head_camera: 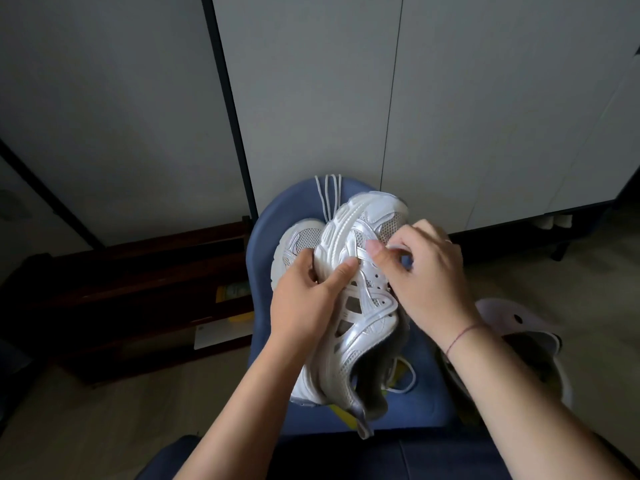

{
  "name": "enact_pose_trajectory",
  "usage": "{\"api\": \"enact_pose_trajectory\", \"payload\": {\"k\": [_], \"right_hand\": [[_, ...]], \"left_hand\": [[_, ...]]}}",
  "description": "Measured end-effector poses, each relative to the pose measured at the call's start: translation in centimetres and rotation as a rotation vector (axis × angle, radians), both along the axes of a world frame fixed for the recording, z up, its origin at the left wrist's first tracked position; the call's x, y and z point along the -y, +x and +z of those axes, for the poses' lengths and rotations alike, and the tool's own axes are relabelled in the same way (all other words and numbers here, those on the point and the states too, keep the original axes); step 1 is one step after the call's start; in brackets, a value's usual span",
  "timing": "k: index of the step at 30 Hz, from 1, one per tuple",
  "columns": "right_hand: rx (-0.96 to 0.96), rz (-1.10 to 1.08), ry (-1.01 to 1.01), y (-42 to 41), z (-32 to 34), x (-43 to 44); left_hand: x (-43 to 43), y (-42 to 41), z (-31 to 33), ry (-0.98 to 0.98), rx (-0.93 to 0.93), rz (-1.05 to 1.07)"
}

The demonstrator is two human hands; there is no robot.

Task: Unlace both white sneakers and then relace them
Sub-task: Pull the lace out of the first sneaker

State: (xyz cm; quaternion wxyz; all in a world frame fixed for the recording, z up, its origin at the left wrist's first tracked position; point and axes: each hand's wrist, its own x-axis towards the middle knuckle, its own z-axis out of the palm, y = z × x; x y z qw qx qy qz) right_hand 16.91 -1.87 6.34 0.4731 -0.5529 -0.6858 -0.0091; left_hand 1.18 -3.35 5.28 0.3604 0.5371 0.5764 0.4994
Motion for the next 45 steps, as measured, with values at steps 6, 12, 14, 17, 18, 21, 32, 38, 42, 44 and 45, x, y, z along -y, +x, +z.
{"api": "enact_pose_trajectory", "payload": {"k": [6,12,14,17,18,21,32,38,42,44,45], "right_hand": [[0.101,-0.026,0.092,-0.1,0.0,-0.2],[-0.287,-0.033,0.107,2.4,0.7,-0.2],[-0.506,-0.001,-0.019,3.8,0.2,-0.6],[-0.431,-0.012,-0.204,3.8,-0.9,-1.1],[-0.38,-0.014,-0.22,3.5,-1.0,-1.1],[-0.248,0.054,-0.079,2.0,-0.2,-0.4],[-0.295,0.054,0.13,1.5,0.5,-0.2],[-0.67,-0.014,-0.042,5.0,-0.4,-0.8],[-0.404,0.019,-0.091,3.4,-0.6,-0.6],[-0.259,0.066,-0.03,1.8,-0.1,-0.1],[-0.175,0.083,0.001,1.0,0.0,0.1]], "left_hand": [[0.2,0.3,0.1,0.028,-0.081,0.004],[-0.3,-0.9,0.6,-0.015,0.162,0.013],[-0.6,-1.6,0.8,-0.008,0.221,0.022],[-0.5,-1.6,0.8,-0.013,0.229,-0.011],[-0.4,-1.4,0.8,-0.018,0.233,-0.021],[-0.2,-1.0,0.7,-0.011,0.185,-0.024],[-0.1,-0.7,0.6,-0.021,0.209,-0.046],[-0.8,-1.6,0.3,-0.025,0.196,0.02],[-0.3,-0.9,0.5,-0.022,0.176,-0.014],[-0.1,-0.5,0.5,-0.012,0.142,-0.027],[0.0,-0.4,0.4,-0.007,0.128,-0.031]]}}
